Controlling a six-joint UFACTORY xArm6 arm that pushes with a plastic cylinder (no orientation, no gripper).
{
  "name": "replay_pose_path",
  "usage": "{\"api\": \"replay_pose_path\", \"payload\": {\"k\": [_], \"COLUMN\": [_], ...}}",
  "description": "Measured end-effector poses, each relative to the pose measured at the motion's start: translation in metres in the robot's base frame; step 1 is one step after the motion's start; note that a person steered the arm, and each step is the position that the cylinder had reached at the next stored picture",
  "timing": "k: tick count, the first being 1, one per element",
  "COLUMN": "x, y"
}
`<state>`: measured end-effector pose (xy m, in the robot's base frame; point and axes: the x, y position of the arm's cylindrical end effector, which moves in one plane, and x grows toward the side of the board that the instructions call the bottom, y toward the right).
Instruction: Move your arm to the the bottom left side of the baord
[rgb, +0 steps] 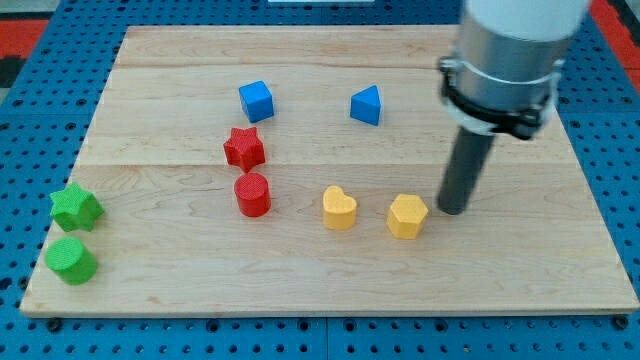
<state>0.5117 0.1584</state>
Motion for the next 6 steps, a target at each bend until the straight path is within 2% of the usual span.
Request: {"api": "replay_pose_path", "payload": {"k": [1,2,3,5,6], "x": [0.073,0.107,0.106,0.106,0.106], "y": [0.022,-0.048,-0.067,-0.163,-0.268]}}
